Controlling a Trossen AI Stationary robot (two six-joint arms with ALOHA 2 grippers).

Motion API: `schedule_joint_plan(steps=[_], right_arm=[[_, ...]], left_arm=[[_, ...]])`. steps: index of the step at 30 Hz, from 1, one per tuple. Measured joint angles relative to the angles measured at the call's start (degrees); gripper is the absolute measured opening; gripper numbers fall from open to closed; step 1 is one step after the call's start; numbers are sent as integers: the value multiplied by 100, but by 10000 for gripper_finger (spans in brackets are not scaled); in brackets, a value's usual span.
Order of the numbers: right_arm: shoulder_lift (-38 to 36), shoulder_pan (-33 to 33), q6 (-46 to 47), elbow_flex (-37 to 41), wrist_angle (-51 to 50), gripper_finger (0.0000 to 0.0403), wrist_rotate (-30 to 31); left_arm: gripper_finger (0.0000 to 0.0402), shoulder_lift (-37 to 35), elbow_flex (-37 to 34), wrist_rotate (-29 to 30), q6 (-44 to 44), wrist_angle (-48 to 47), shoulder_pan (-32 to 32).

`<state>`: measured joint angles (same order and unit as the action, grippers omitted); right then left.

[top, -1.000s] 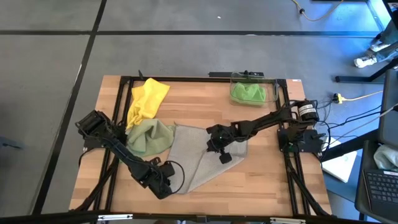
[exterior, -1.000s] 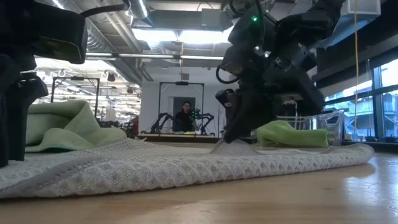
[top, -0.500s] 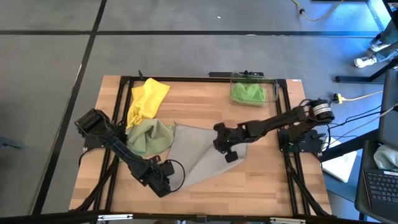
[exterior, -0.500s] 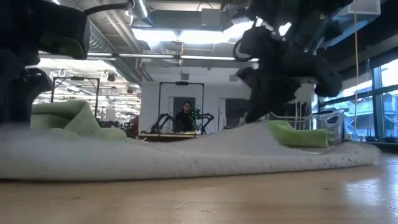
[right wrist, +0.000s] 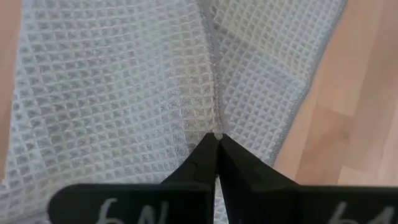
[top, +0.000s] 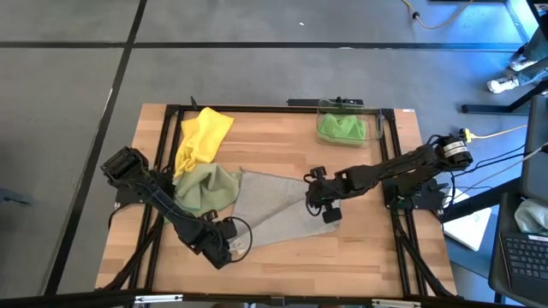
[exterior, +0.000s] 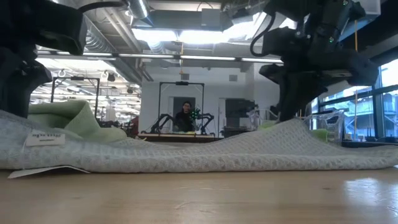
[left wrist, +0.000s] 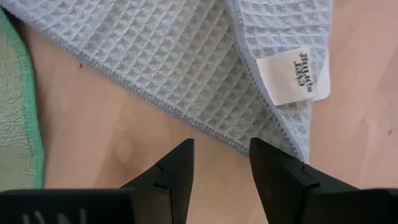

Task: Fold microfiber towels
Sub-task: Fold the gray cloth

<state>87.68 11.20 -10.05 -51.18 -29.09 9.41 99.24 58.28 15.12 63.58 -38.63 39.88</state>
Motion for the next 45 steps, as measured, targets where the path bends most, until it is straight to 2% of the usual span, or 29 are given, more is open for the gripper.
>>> schedule_joint_plan(steps=[9,14,22,27,32,39,45], right_arm=[[0,-6,60,0,-6,8,2],[0,-6,79,0,-8,18,2],[0,-6,80,4,-4,8,0],[2,-6,82,249,105,16,-2],[2,-8,124,589,380,19,-1],[2,-6,232,888,882,6,-44],[2,-6,234,944,879,20,-45]], left_arm=[[150,0,0,424,-678,-7,64],[150,0,0,661,-724,-48,26],[150,-2,0,679,-888,-65,-98],[150,-194,-2,839,-932,-190,-98],[150,-304,-2,1060,-893,251,-98],[150,-299,-2,452,-983,441,-267],[150,-299,-2,-76,-971,424,-478]])
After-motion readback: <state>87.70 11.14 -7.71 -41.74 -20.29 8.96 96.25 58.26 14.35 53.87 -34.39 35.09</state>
